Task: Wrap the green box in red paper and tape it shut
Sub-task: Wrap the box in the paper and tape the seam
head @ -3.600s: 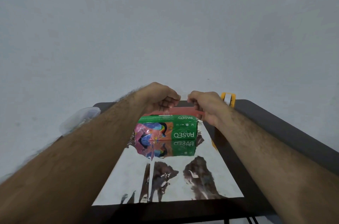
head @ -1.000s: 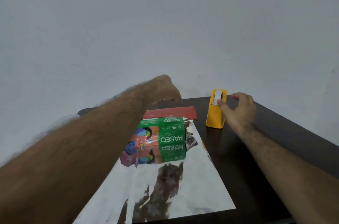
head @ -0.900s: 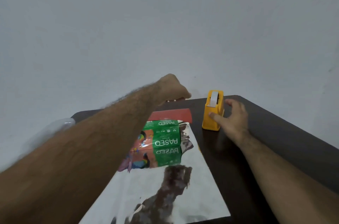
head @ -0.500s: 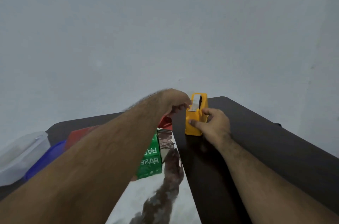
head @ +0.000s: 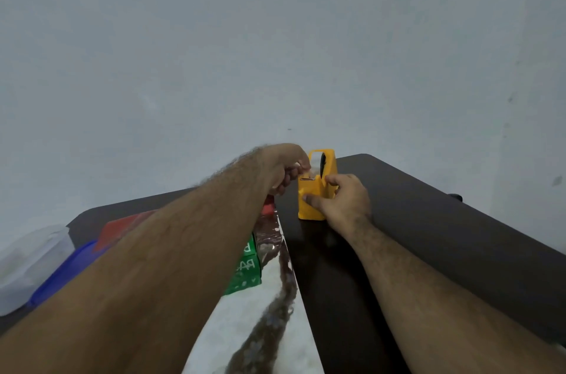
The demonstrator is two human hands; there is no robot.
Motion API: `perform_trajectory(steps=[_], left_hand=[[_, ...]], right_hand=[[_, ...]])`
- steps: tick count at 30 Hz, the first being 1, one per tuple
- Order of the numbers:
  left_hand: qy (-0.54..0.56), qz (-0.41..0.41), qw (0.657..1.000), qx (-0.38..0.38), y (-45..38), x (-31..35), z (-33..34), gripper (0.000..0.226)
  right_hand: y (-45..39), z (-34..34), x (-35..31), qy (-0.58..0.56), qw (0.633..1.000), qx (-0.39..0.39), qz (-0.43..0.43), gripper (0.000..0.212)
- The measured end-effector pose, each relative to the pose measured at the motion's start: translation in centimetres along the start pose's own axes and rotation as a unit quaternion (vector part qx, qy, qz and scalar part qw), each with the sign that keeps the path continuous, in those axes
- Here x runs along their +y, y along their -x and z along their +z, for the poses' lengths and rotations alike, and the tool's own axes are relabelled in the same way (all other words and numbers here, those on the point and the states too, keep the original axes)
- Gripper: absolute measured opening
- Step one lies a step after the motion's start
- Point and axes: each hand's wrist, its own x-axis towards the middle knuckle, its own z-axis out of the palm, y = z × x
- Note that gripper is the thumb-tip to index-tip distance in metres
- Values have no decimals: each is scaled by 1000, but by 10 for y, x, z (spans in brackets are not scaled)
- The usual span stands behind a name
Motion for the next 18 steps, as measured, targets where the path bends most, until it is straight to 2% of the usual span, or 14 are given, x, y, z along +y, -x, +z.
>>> perform_trajectory(steps=[7,13,18], left_hand=[[-1,11,1000,14,20,4,-3,22],[-11,18,1000,10,33,-15,-1,32],[-85,45,994,43,33,-26,14,37]], right_hand=[[2,0,-1,24,1000,0,-11,79],[3,-3,0,26,999,-10,-16,76],[0,-7,6,-48,998,-49,5,78]])
